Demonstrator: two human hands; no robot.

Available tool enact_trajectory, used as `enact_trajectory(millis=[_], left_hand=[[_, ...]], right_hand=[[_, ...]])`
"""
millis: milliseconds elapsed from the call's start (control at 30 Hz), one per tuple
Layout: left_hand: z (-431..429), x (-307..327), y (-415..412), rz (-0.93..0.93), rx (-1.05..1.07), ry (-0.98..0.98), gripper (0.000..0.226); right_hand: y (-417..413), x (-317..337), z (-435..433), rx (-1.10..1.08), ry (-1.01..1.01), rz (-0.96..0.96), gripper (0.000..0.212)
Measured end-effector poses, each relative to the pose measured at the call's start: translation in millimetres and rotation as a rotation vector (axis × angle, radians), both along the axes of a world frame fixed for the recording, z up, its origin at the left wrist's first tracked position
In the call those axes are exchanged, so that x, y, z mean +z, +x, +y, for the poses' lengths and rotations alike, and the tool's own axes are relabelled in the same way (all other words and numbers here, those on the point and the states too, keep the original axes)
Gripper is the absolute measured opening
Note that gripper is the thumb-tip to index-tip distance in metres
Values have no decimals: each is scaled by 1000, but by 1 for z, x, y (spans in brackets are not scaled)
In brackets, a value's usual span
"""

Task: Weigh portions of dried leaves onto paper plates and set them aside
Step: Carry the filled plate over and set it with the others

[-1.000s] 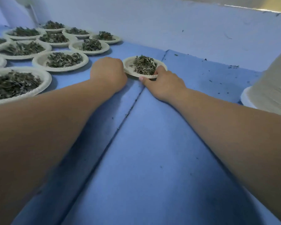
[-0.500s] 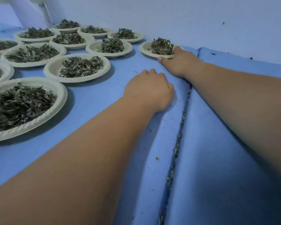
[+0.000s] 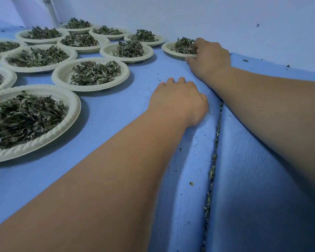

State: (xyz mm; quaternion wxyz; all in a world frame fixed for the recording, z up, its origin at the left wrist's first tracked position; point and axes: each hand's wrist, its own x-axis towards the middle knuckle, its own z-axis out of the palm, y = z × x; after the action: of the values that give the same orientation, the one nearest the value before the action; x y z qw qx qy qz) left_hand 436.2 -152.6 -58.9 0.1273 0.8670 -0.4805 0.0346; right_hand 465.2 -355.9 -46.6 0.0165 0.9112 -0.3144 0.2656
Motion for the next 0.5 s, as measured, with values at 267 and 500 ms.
enact_trajectory(millis=[267, 500], left_hand=[[0, 0, 0, 22, 6, -17, 45], [1, 1, -1, 24, 9, -18, 44]], right_hand=[[6, 6, 13, 41, -243, 152, 22], [10, 3, 20, 87, -110, 188, 35]])
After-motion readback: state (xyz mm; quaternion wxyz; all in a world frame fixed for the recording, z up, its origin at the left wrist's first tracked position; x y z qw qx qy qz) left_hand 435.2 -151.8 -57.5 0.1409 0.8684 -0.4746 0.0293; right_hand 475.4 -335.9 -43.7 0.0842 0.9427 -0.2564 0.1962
